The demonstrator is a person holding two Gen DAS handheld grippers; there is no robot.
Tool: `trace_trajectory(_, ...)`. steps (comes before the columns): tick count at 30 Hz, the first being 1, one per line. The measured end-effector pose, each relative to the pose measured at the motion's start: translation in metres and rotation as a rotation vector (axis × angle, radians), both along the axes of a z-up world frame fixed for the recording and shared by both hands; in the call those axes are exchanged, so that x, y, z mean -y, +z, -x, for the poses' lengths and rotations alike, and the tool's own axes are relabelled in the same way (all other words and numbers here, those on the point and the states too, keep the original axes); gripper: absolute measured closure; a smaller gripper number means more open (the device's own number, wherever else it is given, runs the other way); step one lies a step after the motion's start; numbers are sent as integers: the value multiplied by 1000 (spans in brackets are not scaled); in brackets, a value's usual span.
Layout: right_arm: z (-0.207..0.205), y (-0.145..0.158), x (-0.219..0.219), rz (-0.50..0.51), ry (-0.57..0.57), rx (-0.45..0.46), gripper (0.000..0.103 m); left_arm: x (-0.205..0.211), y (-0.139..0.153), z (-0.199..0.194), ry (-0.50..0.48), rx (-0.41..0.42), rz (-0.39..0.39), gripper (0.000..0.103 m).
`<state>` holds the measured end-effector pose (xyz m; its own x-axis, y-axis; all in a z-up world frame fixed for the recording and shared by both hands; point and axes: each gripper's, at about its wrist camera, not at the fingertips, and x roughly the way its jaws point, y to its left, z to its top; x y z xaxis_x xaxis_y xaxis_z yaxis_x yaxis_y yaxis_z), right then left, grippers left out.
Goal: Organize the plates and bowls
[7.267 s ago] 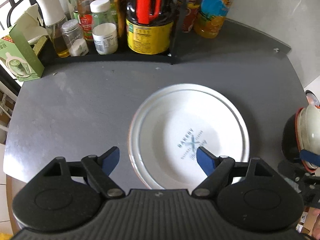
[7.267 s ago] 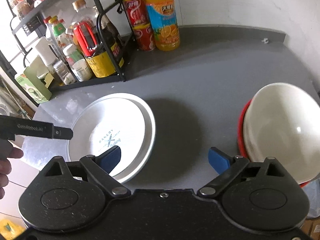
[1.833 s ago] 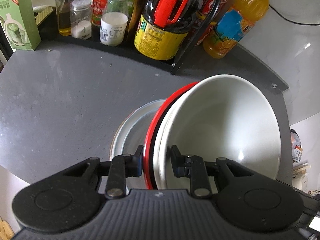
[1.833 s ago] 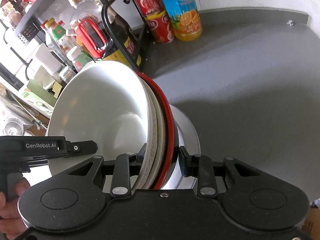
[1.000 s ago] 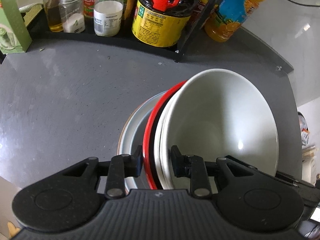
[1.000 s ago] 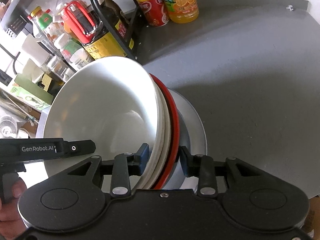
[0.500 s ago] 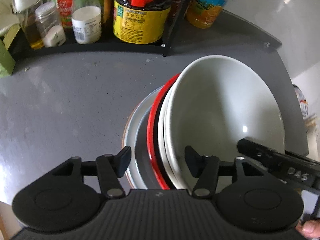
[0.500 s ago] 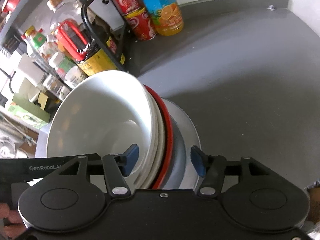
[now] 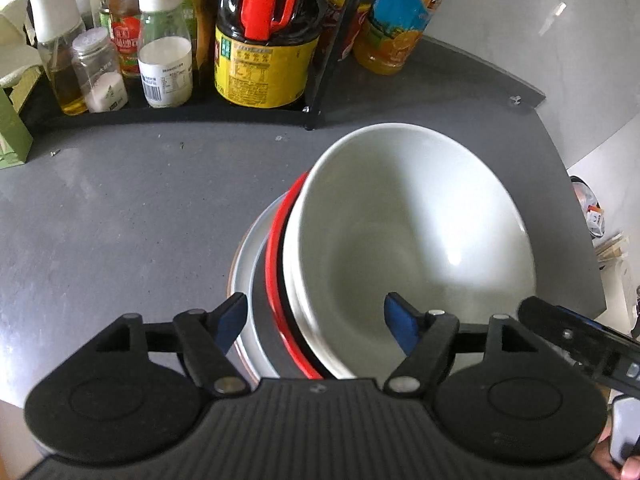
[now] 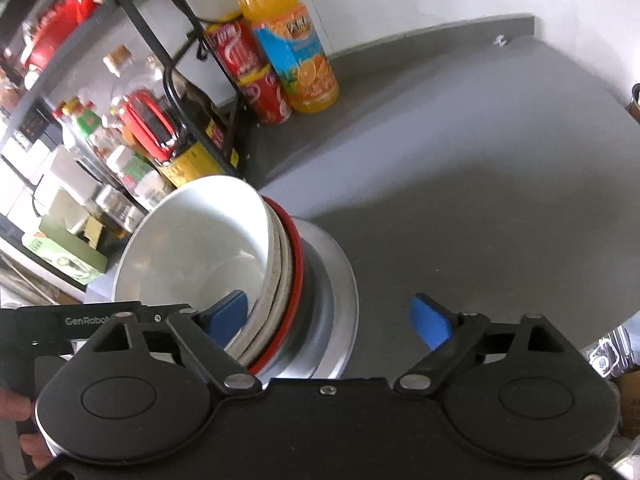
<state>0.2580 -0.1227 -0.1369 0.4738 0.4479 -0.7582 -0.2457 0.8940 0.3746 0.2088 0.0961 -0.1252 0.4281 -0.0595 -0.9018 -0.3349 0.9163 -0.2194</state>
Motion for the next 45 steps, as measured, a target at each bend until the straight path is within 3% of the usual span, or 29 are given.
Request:
trace_trajectory(8,21,12,32,-14,-23,54,11,13,27,19,55,54,-47,26)
trace_trajectory(16,46,25,58,-41,-74,94,1,29,50,45,56,97,-58,20)
trace_trajectory(23,68,36,75,-44,-93,108,0,48,64,68,32,126,-37,13)
trace_trajectory(45,134,74,116,20,-224,189,0,93,103,123,-53,213,-86,10)
